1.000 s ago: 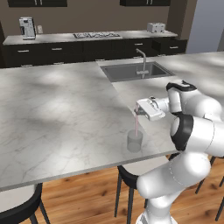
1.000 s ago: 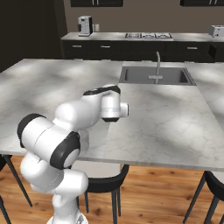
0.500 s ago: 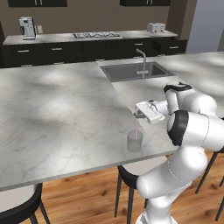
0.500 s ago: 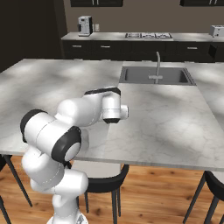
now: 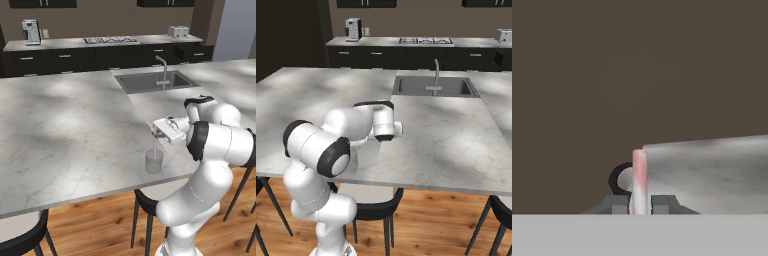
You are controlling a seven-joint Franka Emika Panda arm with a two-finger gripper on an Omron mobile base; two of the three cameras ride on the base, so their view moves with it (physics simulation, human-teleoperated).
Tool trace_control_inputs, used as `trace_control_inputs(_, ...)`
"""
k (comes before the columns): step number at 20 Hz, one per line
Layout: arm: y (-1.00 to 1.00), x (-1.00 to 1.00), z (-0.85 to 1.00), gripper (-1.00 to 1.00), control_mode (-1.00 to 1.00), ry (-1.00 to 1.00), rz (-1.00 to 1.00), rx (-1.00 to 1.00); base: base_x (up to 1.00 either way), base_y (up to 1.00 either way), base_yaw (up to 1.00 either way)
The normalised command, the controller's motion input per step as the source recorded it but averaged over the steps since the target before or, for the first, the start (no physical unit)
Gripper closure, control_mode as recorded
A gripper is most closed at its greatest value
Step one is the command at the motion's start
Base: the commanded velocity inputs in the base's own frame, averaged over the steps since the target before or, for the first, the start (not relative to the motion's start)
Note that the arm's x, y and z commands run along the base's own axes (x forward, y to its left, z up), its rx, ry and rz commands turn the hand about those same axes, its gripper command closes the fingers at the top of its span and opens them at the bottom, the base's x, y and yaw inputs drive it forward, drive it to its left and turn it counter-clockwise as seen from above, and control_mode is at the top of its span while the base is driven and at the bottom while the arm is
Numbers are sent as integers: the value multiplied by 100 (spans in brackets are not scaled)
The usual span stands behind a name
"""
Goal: Take a straw from the drawer in front and place it inside the glass cup on the dining counter.
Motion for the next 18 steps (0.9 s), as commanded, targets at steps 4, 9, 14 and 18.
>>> trace_control_inputs(4, 0, 1, -14, 100, -100, 0, 5, 0, 0, 0, 0)
trace_control_inputs(9, 0, -5, -8, 100, -100, -1, 5, 0, 0, 0, 0)
trace_control_inputs(14, 0, -4, -1, 100, -100, -3, 6, 0, 0, 0, 0)
trace_control_inputs(18, 0, 0, 0, -100, -100, -4, 6, 0, 0, 0, 0)
